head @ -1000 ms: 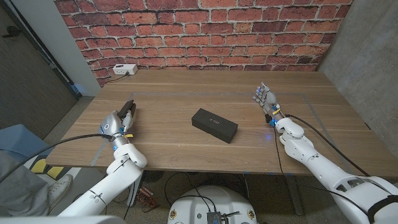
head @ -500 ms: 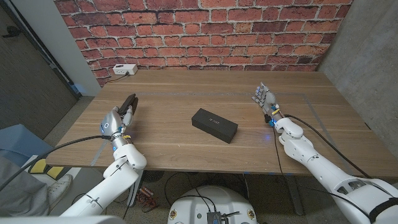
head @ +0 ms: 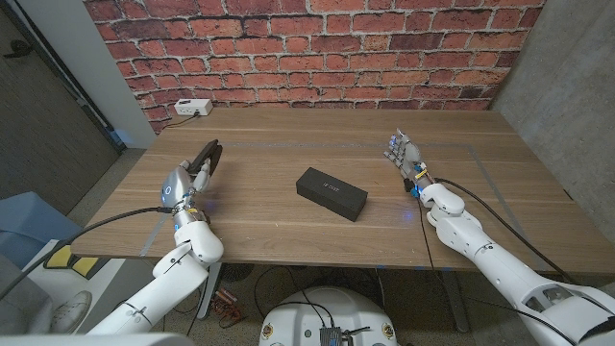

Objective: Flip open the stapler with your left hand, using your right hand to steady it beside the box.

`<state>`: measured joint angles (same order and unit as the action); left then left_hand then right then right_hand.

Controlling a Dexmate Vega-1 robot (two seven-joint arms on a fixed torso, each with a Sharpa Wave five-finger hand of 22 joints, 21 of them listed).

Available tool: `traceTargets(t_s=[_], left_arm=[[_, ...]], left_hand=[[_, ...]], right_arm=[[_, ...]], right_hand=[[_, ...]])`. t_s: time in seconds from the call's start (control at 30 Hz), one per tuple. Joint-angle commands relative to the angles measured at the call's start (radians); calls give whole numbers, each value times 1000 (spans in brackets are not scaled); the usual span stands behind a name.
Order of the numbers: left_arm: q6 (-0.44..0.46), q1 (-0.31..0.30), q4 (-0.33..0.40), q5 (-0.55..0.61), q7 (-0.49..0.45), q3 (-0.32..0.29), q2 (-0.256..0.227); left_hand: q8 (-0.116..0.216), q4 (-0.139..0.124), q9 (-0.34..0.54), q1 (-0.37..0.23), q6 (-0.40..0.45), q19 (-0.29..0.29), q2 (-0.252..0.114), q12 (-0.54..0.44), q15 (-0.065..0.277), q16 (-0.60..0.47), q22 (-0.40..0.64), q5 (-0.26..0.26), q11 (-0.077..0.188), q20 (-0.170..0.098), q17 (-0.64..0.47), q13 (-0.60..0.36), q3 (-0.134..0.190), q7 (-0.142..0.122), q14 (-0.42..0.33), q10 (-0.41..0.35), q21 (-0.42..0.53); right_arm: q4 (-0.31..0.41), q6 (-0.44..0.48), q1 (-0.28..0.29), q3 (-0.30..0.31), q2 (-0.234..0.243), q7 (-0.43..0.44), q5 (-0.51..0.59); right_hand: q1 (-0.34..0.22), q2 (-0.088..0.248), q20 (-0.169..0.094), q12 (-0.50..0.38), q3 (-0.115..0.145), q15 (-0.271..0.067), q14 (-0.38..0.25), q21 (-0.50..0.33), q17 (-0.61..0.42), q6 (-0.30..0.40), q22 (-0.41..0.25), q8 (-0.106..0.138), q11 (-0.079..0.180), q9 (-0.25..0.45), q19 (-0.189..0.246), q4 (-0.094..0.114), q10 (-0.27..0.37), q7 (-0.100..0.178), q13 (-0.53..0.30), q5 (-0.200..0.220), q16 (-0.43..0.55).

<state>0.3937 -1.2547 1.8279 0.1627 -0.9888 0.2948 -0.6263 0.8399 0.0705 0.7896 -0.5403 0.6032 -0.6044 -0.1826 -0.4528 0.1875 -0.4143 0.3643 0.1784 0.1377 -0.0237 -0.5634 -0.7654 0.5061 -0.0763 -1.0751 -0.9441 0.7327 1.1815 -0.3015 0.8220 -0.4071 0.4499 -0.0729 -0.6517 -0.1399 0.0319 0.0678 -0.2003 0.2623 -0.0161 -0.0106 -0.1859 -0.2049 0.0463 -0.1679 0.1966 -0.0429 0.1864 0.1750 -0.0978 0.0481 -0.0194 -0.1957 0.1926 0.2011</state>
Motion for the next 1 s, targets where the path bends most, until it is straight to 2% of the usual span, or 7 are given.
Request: traceTargets(t_s=[0.03,0.4,0.67,1.0], left_arm=[[-139,4,-18,-8,42,12,-6],[-255,7,-25,-29,72,9,10],[-365,10,-28,-119,146,-14,34],[-405,41,-43,-141,209,11,59]], left_hand=[[3,-215,250,-4,22,13,-16,-3,29,-3,3,10,1,-2,-6,0,225,-15,6,2,8],[5,-215,243,3,23,27,-16,2,30,-1,3,10,3,-4,-14,-2,228,-19,8,7,16],[6,-215,236,8,26,37,-16,5,30,0,3,10,-1,-3,-19,4,231,-21,5,-3,23],[12,-216,241,17,19,55,-14,14,29,7,2,10,-6,1,-24,7,232,-26,14,5,30]], right_arm=[[68,0,29,9,29,-17,-14],[97,-1,52,24,46,-37,-40],[98,-27,60,33,54,-69,-53],[83,-44,63,52,77,-115,-72]], right_hand=[[0,12,7,0,1,-6,1,-4,0,0,-3,-1,3,2,1,-8,6,1,-2,-3,8],[0,13,7,0,0,-6,2,-4,0,0,-3,-1,3,2,1,-8,5,-1,-2,-3,8],[0,14,7,0,0,-5,1,-4,-1,1,-3,-1,2,2,1,-8,6,-2,-2,-3,9],[0,15,7,0,0,-5,1,-4,-1,-1,-3,-1,2,2,1,-8,5,-1,-2,-3,9]])
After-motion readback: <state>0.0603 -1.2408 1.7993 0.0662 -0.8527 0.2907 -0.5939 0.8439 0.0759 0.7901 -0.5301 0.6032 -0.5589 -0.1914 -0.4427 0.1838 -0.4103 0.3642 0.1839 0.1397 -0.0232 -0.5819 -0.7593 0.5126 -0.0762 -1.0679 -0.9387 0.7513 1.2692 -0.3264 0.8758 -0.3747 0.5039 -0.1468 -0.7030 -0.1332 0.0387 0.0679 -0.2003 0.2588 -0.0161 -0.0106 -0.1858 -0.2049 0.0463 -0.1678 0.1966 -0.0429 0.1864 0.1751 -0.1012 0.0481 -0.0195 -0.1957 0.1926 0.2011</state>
